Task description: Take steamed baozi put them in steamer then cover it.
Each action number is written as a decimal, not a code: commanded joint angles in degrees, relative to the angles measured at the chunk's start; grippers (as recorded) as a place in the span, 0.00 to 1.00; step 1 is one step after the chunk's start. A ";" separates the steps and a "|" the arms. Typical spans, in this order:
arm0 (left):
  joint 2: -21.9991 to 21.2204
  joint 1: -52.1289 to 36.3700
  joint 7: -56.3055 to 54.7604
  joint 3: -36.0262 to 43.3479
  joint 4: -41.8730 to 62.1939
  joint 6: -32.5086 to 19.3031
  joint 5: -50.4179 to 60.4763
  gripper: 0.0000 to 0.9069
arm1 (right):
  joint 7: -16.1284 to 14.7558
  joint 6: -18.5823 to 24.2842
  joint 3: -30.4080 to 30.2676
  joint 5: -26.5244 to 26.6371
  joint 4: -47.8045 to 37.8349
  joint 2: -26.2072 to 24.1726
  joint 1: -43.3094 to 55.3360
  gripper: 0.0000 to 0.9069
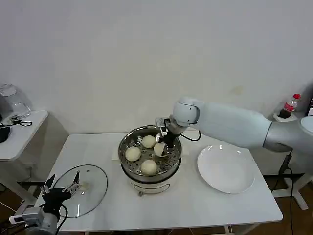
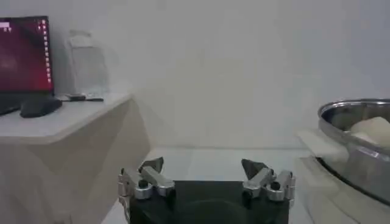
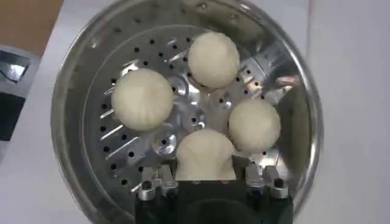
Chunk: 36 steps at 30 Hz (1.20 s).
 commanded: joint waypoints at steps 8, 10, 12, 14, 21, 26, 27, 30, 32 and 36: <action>-0.02 0.15 -0.04 -0.31 -0.06 -0.03 -0.20 1.00 | -0.07 0.26 -0.25 -2.19 -1.29 0.92 -1.29 0.80; -0.09 0.17 -0.03 -0.27 -0.13 -0.04 -0.16 1.00 | -0.07 0.41 -0.23 -2.08 -1.13 0.72 -1.38 1.00; -0.10 0.16 -0.04 -0.25 -0.10 -0.03 -0.15 1.00 | -0.03 0.48 -0.05 -2.10 -0.90 0.48 -1.45 1.00; -0.08 0.15 -0.06 -0.26 -0.07 -0.02 -0.15 1.00 | 0.10 0.52 0.23 -2.04 -0.70 0.22 -1.33 1.00; 0.14 0.03 -0.09 -0.35 -0.08 0.00 -0.19 1.00 | 0.70 0.71 2.64 -0.20 1.89 -3.10 0.38 1.00; 0.20 -0.11 -0.10 -0.15 -0.21 0.02 -0.27 1.00 | 2.53 1.02 6.04 0.94 6.48 -8.85 0.79 1.00; 0.20 -0.13 -0.09 -0.11 -0.26 0.02 -0.27 1.00 | 4.00 1.04 7.28 1.73 7.58 -10.37 0.42 1.00; 0.14 -0.21 -0.11 0.02 -0.36 0.01 -0.25 1.00 | 11.19 1.17 11.72 3.21 12.72 -14.57 -2.36 1.00; 0.15 -0.23 -0.14 0.12 -0.34 0.00 -0.17 1.00 | 19.50 0.37 17.35 4.13 16.47 -18.02 -6.92 1.00; 0.23 -0.20 -0.07 0.37 -0.30 -0.11 0.19 1.00 | 33.12 5.69 27.28 0.24 21.46 -24.32 -18.88 1.00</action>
